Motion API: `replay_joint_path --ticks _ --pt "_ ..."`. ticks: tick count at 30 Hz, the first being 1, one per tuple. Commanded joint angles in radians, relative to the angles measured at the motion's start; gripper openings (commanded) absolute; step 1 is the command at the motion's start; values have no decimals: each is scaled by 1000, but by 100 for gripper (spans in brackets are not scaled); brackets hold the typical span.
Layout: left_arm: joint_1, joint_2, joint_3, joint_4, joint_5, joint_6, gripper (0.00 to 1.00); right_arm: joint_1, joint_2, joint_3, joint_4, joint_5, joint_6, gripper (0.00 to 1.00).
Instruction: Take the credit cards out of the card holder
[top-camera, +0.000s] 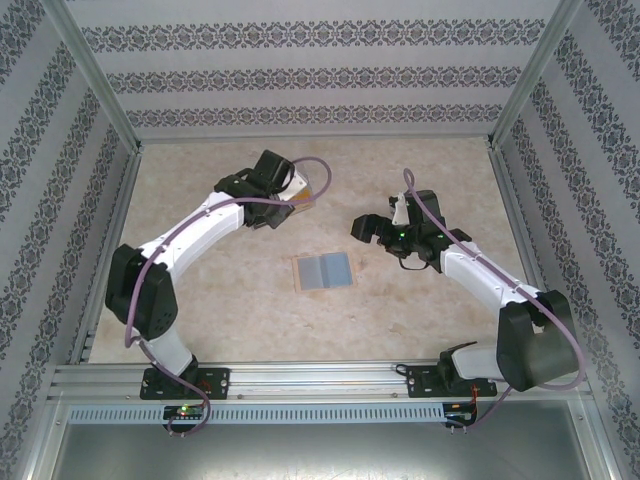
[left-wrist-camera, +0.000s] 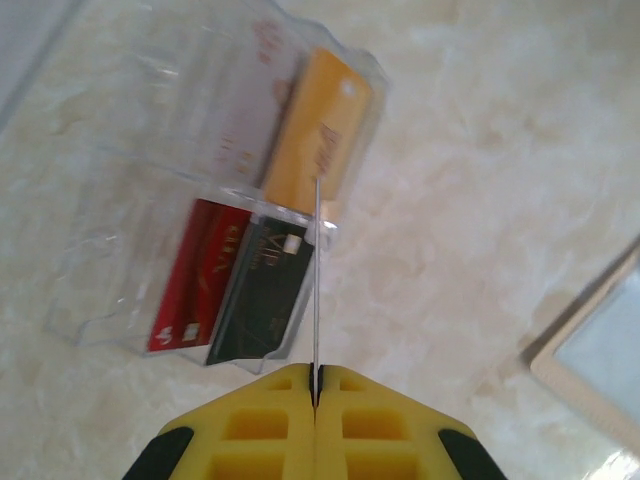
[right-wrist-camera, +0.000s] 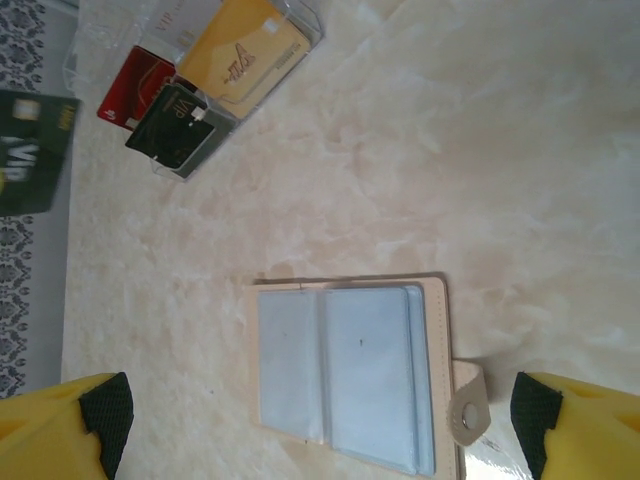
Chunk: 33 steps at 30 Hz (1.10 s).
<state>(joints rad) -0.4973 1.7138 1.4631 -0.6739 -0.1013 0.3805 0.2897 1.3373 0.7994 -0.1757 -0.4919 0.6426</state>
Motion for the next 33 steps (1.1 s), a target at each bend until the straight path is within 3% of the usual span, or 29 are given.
replay_joint_path --ticks 1,11,22,33 --pt "19 19 -8 -53 80 230 0 -2 -13 21 -24 22 -22 98" --pt "108 164 50 -87 118 309 0 -3 -12 38 -43 19 -20 98" --pt "221 239 161 -108 344 361 0 -1 50 80 -33 -5 12 98" --pt "273 253 155 -43 378 364 0 56 96 138 -27 -2 17 98"
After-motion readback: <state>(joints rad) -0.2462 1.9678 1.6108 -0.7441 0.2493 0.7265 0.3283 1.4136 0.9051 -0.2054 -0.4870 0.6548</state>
